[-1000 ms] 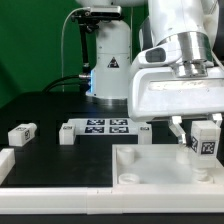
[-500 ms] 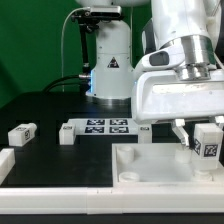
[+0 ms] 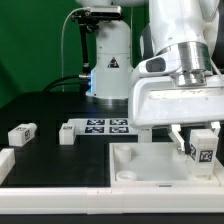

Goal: Assemble one leg

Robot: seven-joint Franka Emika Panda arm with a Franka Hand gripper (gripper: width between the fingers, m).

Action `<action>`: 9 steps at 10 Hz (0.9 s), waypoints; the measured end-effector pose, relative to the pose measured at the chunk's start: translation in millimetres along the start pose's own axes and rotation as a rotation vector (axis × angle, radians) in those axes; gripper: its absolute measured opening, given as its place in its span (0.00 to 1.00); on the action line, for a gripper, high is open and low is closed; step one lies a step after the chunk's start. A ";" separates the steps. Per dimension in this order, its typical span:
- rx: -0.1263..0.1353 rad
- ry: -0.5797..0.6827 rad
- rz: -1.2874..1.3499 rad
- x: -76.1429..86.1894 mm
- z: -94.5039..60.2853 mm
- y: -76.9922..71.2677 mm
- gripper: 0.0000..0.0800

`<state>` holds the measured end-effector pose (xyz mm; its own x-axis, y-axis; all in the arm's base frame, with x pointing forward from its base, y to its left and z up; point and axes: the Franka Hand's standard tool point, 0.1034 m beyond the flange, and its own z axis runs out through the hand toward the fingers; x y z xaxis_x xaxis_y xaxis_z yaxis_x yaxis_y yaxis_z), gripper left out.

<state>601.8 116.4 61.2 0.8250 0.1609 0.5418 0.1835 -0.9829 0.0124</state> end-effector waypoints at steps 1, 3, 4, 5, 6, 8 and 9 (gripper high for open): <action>0.000 -0.001 0.000 0.3 0.1 0.0 0.36; 0.002 -0.008 0.000 -1.3 0.8 -0.3 0.37; 0.002 -0.009 0.000 -1.4 0.8 -0.3 0.67; 0.002 -0.009 0.000 -1.5 0.9 -0.3 0.67; 0.002 -0.009 0.000 -1.5 0.9 -0.3 0.79; 0.002 -0.009 0.000 -1.6 1.0 -0.3 0.81; 0.002 -0.009 0.000 -1.6 1.0 -0.3 0.81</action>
Offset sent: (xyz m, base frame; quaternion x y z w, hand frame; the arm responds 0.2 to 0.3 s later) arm 0.0000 0.0000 0.0000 0.0000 0.0000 0.0000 1.0000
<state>600.9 116.6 59.5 0.8298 0.1616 0.5342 0.1844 -0.9828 0.0109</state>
